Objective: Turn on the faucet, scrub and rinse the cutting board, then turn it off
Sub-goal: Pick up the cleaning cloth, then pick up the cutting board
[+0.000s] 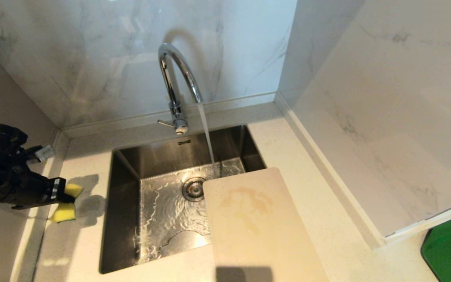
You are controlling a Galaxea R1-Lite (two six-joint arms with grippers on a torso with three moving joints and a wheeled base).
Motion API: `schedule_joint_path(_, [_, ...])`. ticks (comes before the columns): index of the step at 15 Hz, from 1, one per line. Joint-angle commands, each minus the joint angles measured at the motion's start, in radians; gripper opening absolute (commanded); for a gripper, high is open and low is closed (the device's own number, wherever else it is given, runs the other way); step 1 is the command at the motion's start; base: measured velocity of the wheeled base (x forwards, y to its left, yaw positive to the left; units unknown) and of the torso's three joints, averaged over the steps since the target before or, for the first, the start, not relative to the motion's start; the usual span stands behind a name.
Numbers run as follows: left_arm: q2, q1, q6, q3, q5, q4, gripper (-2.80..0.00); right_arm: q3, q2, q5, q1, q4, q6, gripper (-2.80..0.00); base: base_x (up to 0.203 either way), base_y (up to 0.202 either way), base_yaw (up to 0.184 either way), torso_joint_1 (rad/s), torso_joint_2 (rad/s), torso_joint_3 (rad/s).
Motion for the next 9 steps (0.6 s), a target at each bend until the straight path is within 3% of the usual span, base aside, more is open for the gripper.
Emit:
schedule_joint_path(1, [-0.123, 0.001, 0.059, 0.0, -0.003, 0.018, -2.8, 0.002, -0.002, 0.0, 0.0, 0.0, 0.0, -2.8, 0.0, 0.0, 0.0, 0.0, 0.0, 0.0])
schedule_joint_path(4, [-0.241, -0.012, 0.113, 0.051, -0.003, 0.025, -2.8, 0.002, -0.002, 0.0, 0.0, 0.0, 0.0, -2.8, 0.0, 0.0, 0.0, 0.0, 0.0, 0.0])
schedule_joint_path(9, [-0.384, -0.099, 0.124, 0.156, 0.022, 0.026, -2.8, 0.002, -0.002, 0.0, 0.0, 0.0, 0.0, -2.8, 0.0, 0.0, 0.0, 0.0, 0.0, 0.0])
